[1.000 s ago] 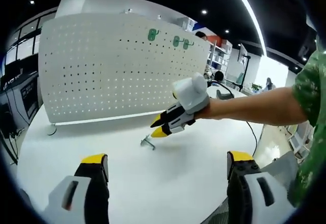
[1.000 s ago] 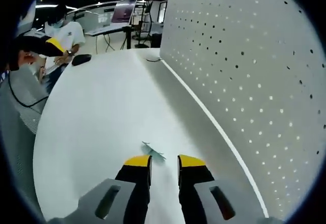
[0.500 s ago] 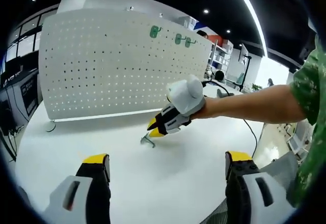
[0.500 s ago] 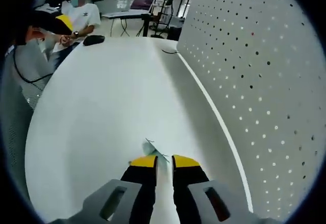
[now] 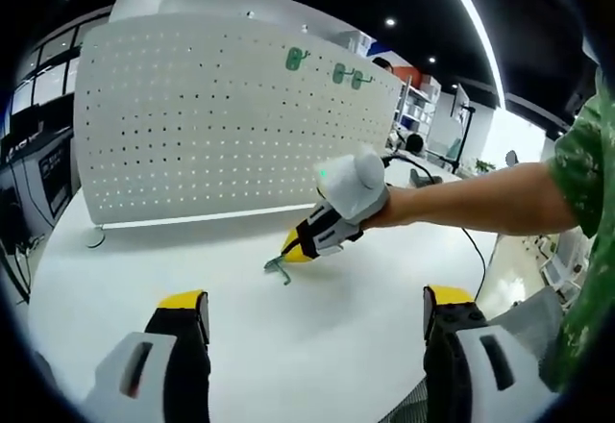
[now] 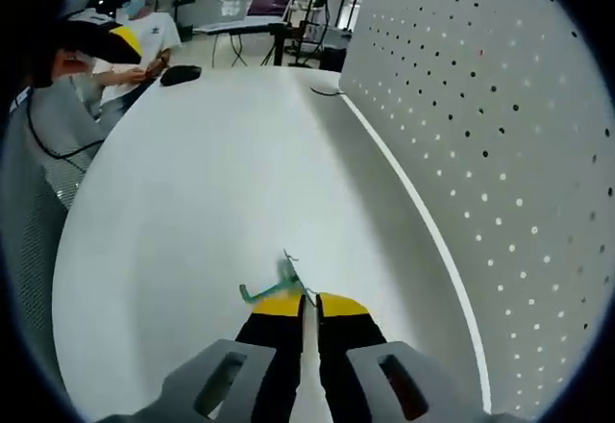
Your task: Insert the hook assembly into the mounting plate slot until the hook locks in place.
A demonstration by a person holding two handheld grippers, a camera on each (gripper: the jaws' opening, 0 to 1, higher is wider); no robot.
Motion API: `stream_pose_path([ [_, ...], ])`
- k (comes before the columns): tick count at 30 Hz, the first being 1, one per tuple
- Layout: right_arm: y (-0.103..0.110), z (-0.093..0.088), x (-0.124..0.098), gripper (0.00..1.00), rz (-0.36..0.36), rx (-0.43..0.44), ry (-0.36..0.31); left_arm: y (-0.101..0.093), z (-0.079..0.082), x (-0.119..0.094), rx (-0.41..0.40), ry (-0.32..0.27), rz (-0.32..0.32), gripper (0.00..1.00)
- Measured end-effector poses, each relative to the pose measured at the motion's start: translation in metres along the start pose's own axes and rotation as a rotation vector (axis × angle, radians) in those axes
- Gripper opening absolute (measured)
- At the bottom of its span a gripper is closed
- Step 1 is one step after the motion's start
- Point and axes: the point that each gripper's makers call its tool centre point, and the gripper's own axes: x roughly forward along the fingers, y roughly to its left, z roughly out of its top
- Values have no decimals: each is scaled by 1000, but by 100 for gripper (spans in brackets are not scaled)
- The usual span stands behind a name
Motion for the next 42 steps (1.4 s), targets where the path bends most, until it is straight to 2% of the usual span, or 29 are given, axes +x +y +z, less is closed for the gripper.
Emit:
stream_pose_path([
  [4, 4, 2, -1, 4, 8, 24, -12, 0, 0, 1, 1, 3, -4, 93],
  [14, 7, 5, -1, 0, 7, 14, -37, -1, 1, 4, 11, 8, -15, 92],
  [19, 9, 4, -4, 0, 13, 73, -58, -1, -1, 4, 16, 16, -19, 92],
  [23, 11, 3, -8, 0, 27, 195, -90, -2, -1, 5, 28, 18, -30, 91],
  [33, 15, -1, -25, 0, 45, 376, -135, -4, 6, 6, 58, 5, -57, 88],
  [38, 19, 0, -35, 0, 75, 579, -198, -8, 8, 7, 74, -3, -79, 87],
  [42, 18, 8, -48, 0, 105, 758, -290, -11, 9, 6, 80, -7, -90, 86],
])
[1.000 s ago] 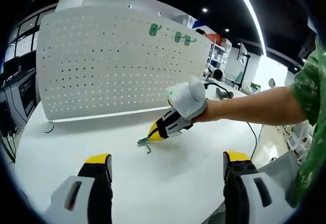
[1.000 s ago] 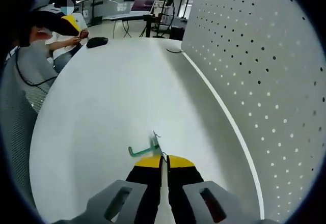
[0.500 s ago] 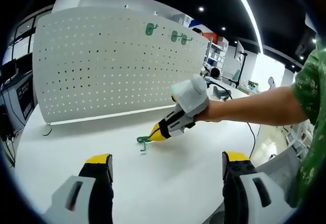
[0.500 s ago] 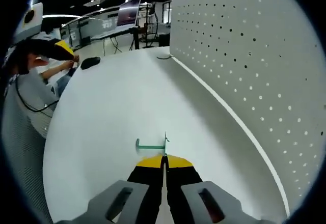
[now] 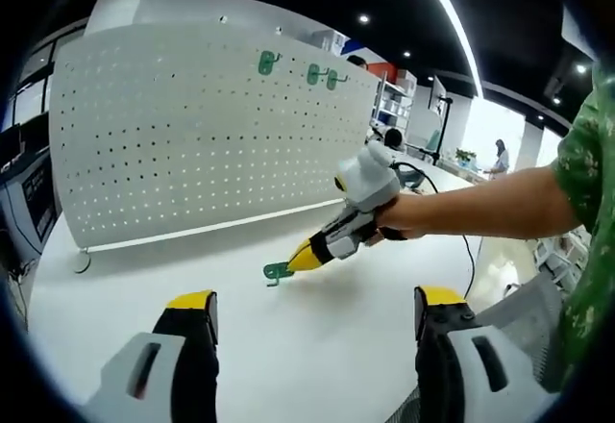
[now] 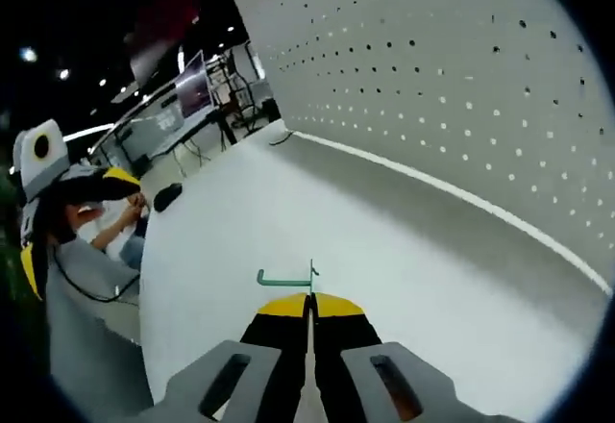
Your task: Insert the hook assembly into the mounting plate slot until the hook locks in place.
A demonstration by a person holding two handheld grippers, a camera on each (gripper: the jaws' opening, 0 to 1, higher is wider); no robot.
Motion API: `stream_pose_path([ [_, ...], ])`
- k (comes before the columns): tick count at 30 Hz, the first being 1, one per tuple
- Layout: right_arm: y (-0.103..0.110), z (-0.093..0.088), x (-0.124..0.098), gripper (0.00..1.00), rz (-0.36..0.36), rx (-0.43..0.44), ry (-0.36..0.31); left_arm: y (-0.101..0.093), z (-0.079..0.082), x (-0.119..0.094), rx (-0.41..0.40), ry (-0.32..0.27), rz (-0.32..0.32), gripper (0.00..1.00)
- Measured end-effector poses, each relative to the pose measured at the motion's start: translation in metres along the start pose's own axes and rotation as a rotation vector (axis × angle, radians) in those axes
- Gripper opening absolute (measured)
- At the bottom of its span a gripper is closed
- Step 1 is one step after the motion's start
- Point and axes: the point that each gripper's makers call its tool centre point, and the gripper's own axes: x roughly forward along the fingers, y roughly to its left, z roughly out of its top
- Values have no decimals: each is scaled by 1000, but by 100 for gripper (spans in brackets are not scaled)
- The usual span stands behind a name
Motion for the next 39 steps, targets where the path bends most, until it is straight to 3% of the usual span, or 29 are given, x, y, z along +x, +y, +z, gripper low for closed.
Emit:
stream_pose_path([
  [6, 14, 18, -17, 0, 63, 176, -121, -1, 12, -2, 10, -29, -9, 85],
  [10, 26, 28, -27, 0, 104, 228, -168, -2, 23, -3, 25, -57, -19, 84],
  [14, 43, 42, -43, 0, 181, 296, -234, 0, 34, -6, 30, -87, -33, 82],
  [17, 57, 56, -58, 0, 279, 382, -292, -2, 43, -9, 25, -119, -63, 79],
  [20, 67, 61, -70, 0, 344, 420, -316, -3, 50, -12, 16, -148, -86, 78],
  [27, 86, 62, -89, 0, 429, 493, -310, -8, 58, -12, 27, -182, -146, 70],
  [29, 101, 60, -96, 0, 506, 552, -279, -10, 57, -11, 64, -180, -168, 67],
  [35, 112, 51, -100, 0, 513, 520, -219, -20, 52, -8, 172, -165, -219, 66],
  [39, 117, 47, -104, 0, 530, 535, -193, -26, 46, -5, 257, -161, -249, 58],
])
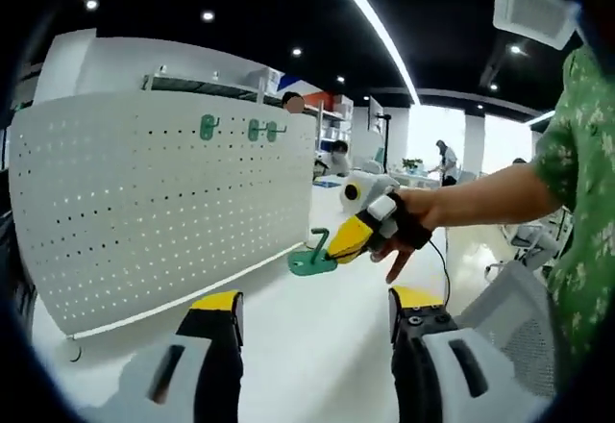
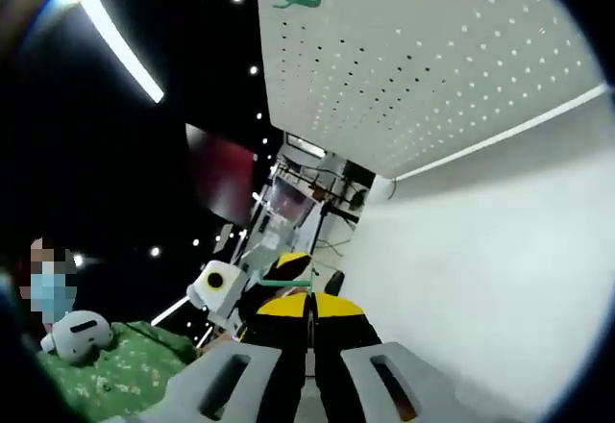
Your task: Insert the hook assembly into the mounting plate slot until the hook locks in place.
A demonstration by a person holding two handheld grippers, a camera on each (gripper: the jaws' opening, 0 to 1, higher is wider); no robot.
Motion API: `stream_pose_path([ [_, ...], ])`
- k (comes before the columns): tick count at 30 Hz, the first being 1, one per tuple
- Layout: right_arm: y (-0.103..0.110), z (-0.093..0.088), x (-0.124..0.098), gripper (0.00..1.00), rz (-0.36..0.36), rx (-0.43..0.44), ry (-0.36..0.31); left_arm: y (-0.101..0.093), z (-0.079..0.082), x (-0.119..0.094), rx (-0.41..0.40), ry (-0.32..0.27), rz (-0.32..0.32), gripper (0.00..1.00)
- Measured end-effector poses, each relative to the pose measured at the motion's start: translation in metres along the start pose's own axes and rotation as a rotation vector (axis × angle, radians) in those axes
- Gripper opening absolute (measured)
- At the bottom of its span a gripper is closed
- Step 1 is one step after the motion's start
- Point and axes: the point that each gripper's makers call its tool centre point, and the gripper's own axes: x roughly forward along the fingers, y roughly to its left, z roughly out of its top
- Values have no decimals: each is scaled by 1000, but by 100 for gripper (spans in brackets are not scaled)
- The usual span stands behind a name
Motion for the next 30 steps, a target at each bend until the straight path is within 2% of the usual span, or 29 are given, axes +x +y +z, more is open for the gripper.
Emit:
stream_pose_path([
  [2, 3, -5, 1, 0, 9, 12, 21, -1, 1, 2, 8, -8, -14, 56],
  [7, 13, -15, 1, 0, 25, 16, 51, -7, 16, 6, 16, -75, -65, 56],
  [12, 24, -20, -1, 0, 53, 23, 77, -14, 24, 6, 86, -99, -116, 45],
  [15, 30, -23, -4, 0, 86, 82, 90, -21, 27, 5, 115, -119, -153, 39],
  [21, 33, -33, -7, 0, 91, 116, 145, -37, 22, 4, 163, -96, -214, 39],
  [25, 38, -44, -8, 0, 95, 132, 205, -48, 20, 3, 179, -93, -267, 35],
  [30, 44, -51, -12, 0, 108, 132, 248, -55, 21, 2, 184, -107, -303, 29],
])
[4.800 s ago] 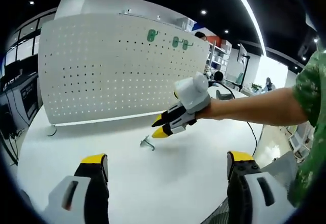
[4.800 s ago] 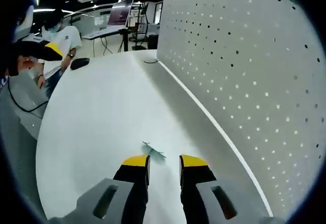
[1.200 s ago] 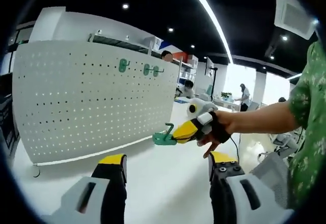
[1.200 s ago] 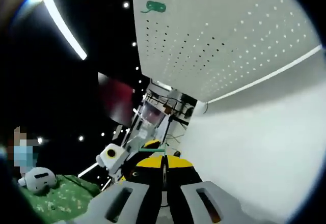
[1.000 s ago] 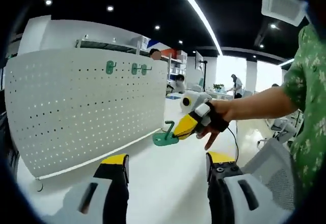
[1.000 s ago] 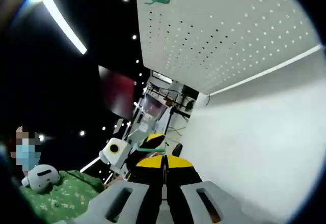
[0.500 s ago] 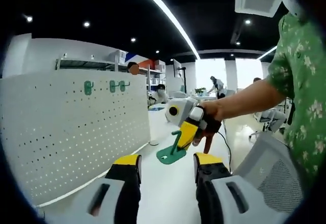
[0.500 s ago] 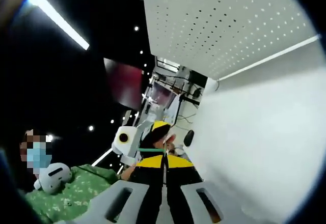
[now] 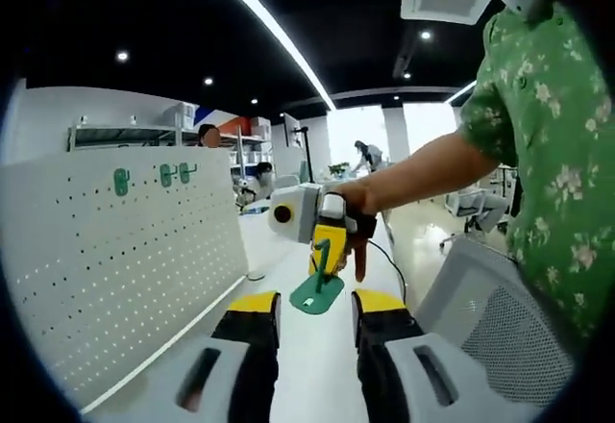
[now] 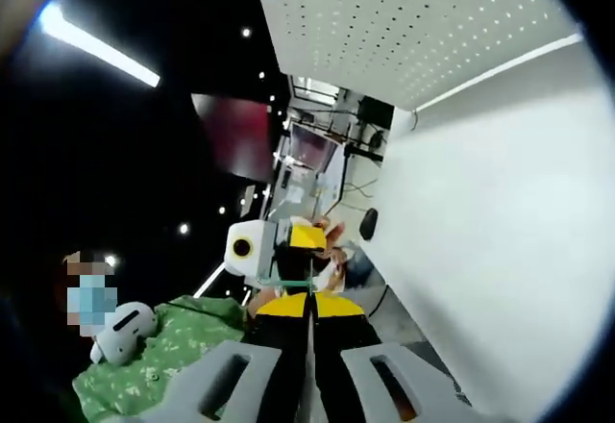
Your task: Insert the hook assembly into the mounting plate slot until the hook locks in place.
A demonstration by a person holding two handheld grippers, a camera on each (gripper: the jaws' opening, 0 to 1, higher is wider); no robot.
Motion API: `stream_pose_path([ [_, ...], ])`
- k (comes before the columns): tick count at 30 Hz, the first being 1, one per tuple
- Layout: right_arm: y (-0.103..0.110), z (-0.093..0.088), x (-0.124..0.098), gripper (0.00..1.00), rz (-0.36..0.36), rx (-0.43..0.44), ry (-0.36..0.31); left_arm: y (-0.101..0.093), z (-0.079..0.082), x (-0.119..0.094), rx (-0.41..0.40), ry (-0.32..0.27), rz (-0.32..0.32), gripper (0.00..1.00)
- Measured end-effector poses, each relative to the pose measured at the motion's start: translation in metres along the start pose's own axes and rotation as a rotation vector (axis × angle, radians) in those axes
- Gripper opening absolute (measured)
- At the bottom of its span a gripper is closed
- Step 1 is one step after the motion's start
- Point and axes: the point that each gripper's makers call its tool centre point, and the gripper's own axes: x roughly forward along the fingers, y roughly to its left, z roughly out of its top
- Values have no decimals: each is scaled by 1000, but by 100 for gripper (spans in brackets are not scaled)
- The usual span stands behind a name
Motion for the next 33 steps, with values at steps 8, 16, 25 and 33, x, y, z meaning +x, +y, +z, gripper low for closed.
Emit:
stream_pose_path([
  [8, 4, -3, -3, 0, 19, 34, 18, -4, 9, 1, -1, -40, -26, 20],
  [16, 17, -9, -1, 0, 81, 91, 36, -13, 18, 2, 10, -59, -66, 21],
  [25, 17, -3, -5, 0, 72, 60, 8, -15, 18, 0, -7, -69, -81, 18],
  [33, 21, 1, -1, 0, 80, 29, -63, -11, 19, -2, -82, -104, -74, 17],
])
